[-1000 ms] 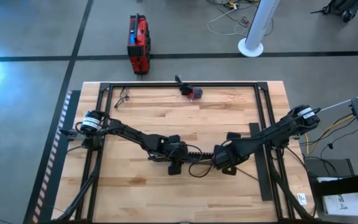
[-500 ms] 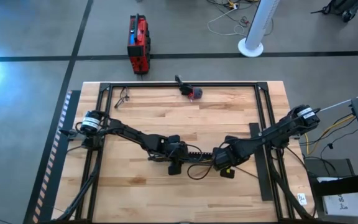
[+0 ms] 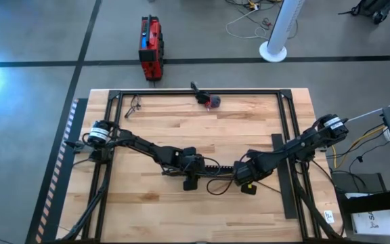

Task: Ziptie cables
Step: Put the wires into the black cable duct

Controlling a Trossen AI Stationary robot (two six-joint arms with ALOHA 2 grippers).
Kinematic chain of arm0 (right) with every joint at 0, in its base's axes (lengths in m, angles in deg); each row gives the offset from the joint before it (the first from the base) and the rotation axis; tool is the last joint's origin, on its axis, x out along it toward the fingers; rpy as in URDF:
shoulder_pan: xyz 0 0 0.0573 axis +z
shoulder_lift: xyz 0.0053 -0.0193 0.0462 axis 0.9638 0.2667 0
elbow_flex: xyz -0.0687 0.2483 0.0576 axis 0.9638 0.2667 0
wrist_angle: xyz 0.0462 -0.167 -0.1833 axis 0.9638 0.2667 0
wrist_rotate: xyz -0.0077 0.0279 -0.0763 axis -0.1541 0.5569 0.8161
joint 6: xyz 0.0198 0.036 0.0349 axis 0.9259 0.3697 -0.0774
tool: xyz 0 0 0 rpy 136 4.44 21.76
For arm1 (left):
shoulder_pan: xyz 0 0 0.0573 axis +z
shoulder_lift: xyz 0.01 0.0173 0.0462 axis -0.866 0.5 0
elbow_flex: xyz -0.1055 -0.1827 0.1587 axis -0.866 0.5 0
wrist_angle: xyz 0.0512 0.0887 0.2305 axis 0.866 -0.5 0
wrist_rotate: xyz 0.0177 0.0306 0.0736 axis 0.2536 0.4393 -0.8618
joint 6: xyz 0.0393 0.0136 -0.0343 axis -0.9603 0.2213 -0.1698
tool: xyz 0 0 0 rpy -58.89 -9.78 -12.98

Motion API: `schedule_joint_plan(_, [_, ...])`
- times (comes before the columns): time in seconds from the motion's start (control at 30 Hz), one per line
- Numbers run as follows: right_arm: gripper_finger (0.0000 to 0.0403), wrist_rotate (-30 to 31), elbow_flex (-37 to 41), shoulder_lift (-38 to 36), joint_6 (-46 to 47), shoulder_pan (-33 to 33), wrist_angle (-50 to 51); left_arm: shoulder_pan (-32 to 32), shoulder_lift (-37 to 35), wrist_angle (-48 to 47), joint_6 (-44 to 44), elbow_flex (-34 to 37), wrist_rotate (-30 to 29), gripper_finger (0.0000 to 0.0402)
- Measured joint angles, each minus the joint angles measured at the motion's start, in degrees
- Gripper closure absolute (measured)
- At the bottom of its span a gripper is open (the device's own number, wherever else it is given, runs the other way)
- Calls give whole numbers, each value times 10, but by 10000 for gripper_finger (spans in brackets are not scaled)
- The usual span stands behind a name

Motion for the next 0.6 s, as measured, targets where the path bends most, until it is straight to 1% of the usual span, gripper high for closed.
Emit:
schedule_joint_plan(0.13, [403, -13, 19, 0, 6, 0, -31, 0, 0, 0, -2, 0, 0, 167])
schedule_joint_plan(0.27, [403, -21, 23, -1, 10, 0, -36, 0, 0, 0, -2, 0, 0, 170])
schedule_joint_plan(0.4, [403, -36, 23, -1, 15, 1, -25, 0, 0, 1, -4, -1, 1, 164])
schedule_joint_plan(0.6, [403, -41, 23, -1, 33, 5, -4, 0, 0, 6, -2, -1, 0, 159])
